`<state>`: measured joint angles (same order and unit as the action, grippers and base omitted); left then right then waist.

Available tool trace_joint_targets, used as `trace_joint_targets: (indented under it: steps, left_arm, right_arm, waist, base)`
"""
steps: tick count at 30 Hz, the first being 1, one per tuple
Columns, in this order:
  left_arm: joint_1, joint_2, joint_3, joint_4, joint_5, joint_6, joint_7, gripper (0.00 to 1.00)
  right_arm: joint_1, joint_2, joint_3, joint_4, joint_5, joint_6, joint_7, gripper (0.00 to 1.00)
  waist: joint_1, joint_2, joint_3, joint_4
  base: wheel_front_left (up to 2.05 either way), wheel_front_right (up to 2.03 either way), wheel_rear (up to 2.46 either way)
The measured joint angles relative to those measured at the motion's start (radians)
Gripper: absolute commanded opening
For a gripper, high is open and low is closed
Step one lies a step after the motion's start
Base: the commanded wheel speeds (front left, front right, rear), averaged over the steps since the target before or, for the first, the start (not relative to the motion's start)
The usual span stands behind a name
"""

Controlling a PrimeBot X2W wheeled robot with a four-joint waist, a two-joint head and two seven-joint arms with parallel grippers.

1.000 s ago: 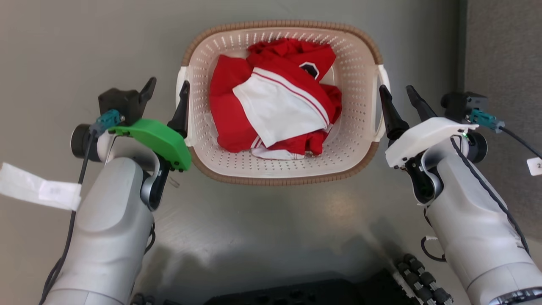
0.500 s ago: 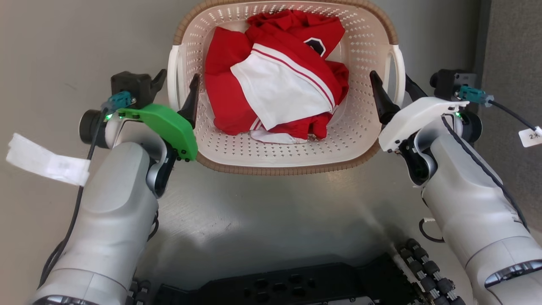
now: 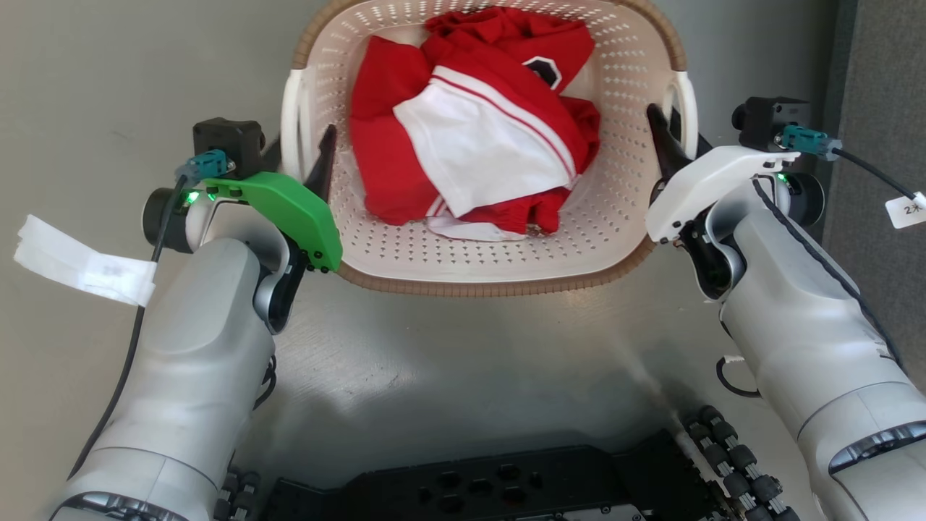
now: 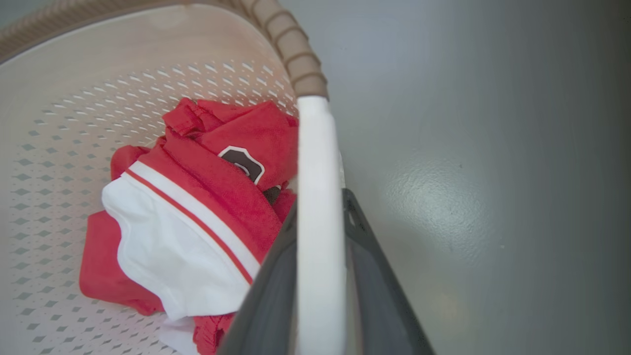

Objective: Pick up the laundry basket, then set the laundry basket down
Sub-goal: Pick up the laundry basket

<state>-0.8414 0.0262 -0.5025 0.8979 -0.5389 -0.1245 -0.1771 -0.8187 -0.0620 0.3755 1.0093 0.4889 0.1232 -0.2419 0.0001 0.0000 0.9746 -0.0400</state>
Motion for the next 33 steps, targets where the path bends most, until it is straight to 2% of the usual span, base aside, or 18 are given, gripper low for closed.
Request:
trace_joint_targets:
  steps: [16, 27, 33]
  left_arm:
    - [-0.016, 0.003, -0.068, 0.056, -0.094, 0.003, -0.018, 0.00]
    - [0.010, 0.007, -0.116, 0.107, -0.181, 0.002, 0.008, 0.00]
    - [0.039, 0.008, -0.132, 0.126, -0.220, 0.002, 0.040, 0.00]
  right_arm:
    - [-0.012, -0.002, 0.056, 0.035, 0.063, 0.000, -0.004, 0.00]
    - [0.038, -0.001, 0.133, 0.045, 0.170, 0.000, -0.003, 0.00]
    - [0.056, -0.002, 0.183, 0.044, 0.221, -0.002, 0.034, 0.00]
  waist:
    - [-0.0001, 0.0000, -0.045, -0.004]
    - [-0.0001, 0.0000, -0.182, -0.020]
    - [-0.0001, 0.0000, -0.264, -0.027]
  base:
    - [0.00, 0.00, 0.00]
    - [0.00, 0.00, 0.00]
    - [0.00, 0.00, 0.00]
